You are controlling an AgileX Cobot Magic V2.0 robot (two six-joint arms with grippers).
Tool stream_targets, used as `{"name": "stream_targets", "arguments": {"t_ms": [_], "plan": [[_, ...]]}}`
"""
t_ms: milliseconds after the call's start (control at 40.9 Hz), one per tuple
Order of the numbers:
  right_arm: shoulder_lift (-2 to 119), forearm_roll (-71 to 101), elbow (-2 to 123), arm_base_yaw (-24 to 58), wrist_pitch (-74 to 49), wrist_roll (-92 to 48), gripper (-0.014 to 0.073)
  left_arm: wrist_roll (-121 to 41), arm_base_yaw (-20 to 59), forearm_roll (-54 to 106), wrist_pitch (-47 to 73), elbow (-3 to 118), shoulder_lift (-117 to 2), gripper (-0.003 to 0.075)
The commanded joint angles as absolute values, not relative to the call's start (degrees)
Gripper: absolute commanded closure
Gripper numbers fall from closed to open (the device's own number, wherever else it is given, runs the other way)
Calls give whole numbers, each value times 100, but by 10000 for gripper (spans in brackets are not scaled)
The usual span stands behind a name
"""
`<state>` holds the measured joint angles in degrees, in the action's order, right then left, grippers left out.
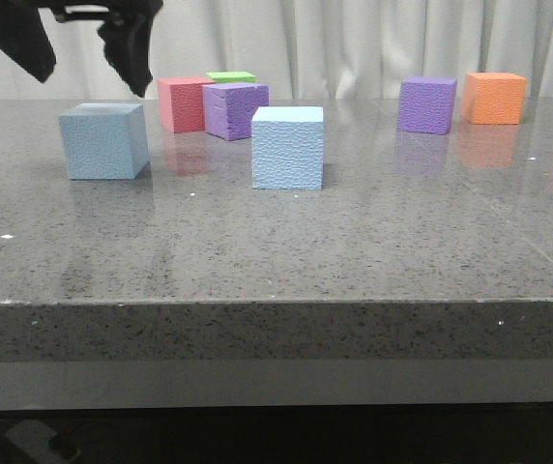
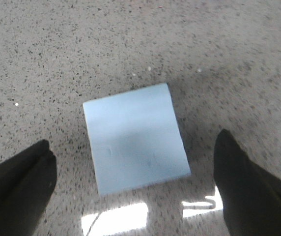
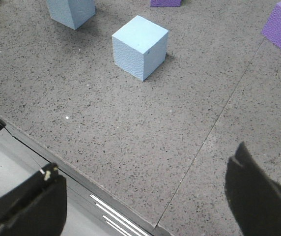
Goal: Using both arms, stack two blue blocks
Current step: 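Lower the left gripper onto the other light blue cube and grasp it, then lift the blue cube with the left gripper and carry it over the centred cube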
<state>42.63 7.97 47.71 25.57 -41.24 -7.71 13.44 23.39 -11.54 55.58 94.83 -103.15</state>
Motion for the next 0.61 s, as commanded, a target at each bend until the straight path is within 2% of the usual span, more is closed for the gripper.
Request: {"name": "stream_targets", "arguments": {"t_ms": [0,342,440,587], "plan": [[4230,849,4917,2512,-3767,-809,-62,1708,2365,-1426,5516,9917,-10320,89],[4230,849,4917,2512,-3767,-809,-62,1972,2225,-1022,5574,10122,-10954,99],[4230,849,4917,2512,-3767,-809,-62,1972,2225,-1001,5537,10131,-10956,151],[4230,849,4917,2512,-3767,-809,-62,1972,2225,-1001,5564,10131,-10956,271]]}}
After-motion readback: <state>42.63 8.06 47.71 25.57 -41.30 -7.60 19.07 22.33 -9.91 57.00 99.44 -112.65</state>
